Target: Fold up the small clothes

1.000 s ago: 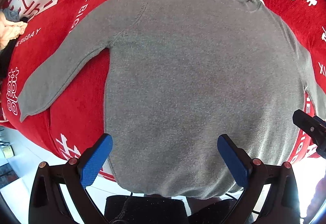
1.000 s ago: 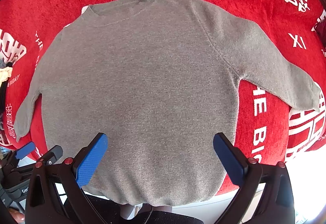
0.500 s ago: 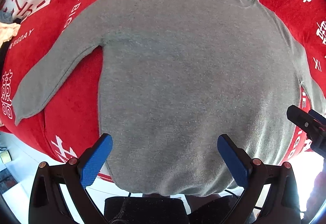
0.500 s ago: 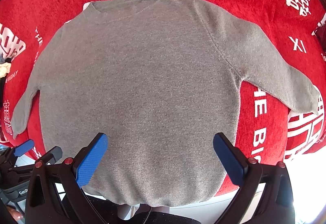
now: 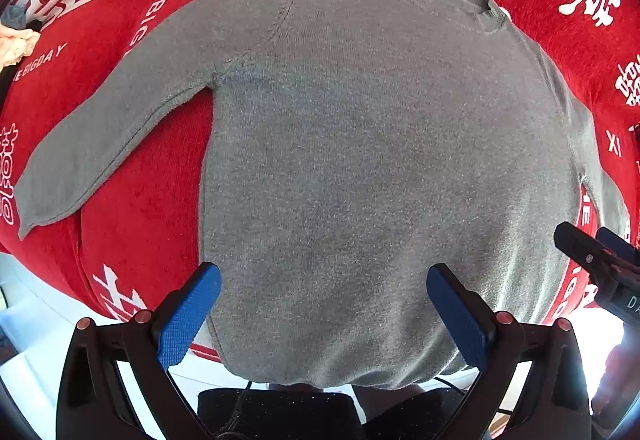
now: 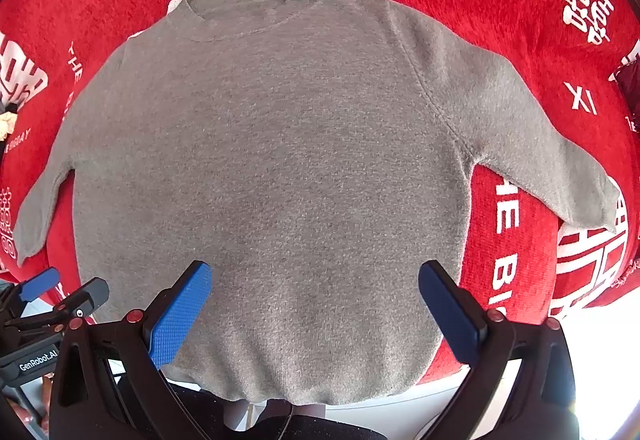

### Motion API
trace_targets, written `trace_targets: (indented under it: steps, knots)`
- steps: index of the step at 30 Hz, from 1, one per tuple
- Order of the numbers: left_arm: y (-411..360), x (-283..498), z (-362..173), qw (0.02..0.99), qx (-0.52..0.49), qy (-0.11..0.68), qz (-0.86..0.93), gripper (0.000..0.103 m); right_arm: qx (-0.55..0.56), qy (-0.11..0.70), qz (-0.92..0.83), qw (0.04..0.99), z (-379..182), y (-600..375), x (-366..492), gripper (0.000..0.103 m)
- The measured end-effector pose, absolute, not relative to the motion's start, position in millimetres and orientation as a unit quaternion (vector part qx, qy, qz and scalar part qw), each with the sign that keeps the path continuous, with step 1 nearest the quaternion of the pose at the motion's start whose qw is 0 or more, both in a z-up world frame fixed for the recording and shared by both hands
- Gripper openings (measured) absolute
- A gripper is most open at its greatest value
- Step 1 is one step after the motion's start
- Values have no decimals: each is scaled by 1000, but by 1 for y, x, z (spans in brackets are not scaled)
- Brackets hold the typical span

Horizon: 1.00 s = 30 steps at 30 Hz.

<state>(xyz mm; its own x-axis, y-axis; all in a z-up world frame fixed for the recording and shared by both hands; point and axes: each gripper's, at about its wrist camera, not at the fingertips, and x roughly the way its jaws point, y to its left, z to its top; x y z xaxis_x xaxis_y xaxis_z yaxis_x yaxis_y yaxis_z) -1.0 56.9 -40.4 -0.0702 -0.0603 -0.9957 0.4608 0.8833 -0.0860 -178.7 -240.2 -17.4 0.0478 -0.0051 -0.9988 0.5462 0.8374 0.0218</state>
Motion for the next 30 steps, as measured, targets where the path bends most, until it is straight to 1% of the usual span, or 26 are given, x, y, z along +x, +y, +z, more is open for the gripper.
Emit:
trace_targets:
  steps: [6, 8, 12, 16, 20, 24, 27, 30]
  knots:
    - [68, 7, -39, 670, 103, 706, -206, 103, 192, 665, -194, 695, -15, -229, -170, 103]
    - [78, 12, -40, 672, 75, 706, -212, 103, 188, 666, -189, 697, -14, -222, -164, 103]
    - [121, 36, -42, 679, -5, 703, -212, 103, 177, 669, -173, 701, -15, -205, -149, 103]
    - [198, 74, -50, 705, -96, 686, -155, 103, 165, 672, -146, 707, -19, -180, -130, 103]
    - [286, 104, -69, 722, -192, 659, -81, 103, 152, 678, -117, 710, -24, -152, -113, 103]
    - [360, 117, -102, 701, -301, 646, -39, 103, 139, 683, -94, 711, -28, -130, -100, 103]
    - [367, 112, -124, 674, -358, 644, -56, 103, 131, 688, -84, 709, -33, -118, -93, 103]
    - [356, 112, -126, 675, -371, 630, -94, 103, 122, 694, -78, 705, -37, -108, -89, 103]
